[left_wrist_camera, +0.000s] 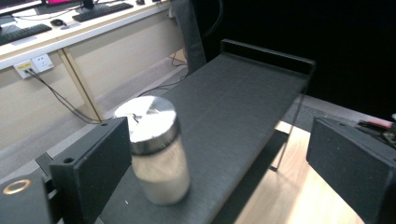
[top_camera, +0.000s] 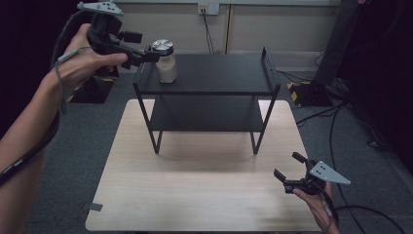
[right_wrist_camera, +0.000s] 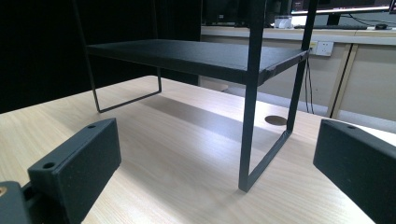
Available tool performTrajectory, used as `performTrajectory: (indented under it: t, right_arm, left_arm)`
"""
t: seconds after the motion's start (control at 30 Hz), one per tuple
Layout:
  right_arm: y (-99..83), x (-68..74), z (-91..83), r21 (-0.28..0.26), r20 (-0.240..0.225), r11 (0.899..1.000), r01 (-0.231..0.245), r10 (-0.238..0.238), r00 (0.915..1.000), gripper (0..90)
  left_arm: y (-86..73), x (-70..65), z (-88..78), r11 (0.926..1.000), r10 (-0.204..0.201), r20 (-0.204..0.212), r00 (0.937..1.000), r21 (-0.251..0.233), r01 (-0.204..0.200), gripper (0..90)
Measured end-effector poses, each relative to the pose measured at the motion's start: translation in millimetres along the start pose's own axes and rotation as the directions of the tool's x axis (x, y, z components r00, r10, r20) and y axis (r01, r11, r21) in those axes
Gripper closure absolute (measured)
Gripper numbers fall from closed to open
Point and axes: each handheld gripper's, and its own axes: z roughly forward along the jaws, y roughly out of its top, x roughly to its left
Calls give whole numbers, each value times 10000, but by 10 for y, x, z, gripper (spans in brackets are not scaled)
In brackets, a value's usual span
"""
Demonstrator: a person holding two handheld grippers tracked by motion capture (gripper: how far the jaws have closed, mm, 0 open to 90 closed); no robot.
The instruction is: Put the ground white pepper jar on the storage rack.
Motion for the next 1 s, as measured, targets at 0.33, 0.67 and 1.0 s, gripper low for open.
performTrajectory:
  t: [0.33, 0.67, 1.0]
  right_arm:
    - [8, 12, 19, 34, -88, 10000, 22, -21, 10000, 4]
    - [13, 21, 32, 111, -147, 9999, 24, -23, 9999, 4]
    - [7, 26, 27, 109, -127, 9999, 17, -16, 9999, 4]
  left_arm:
    - [-315, -238, -391, 9999, 131, -12, 9999, -87, -131, 18]
    - [-558, -380, -529, 9995, 251, 97, 9996, 166, -253, 17]
    - [-781, -382, -568, 9998, 198, 61, 9998, 92, -198, 18]
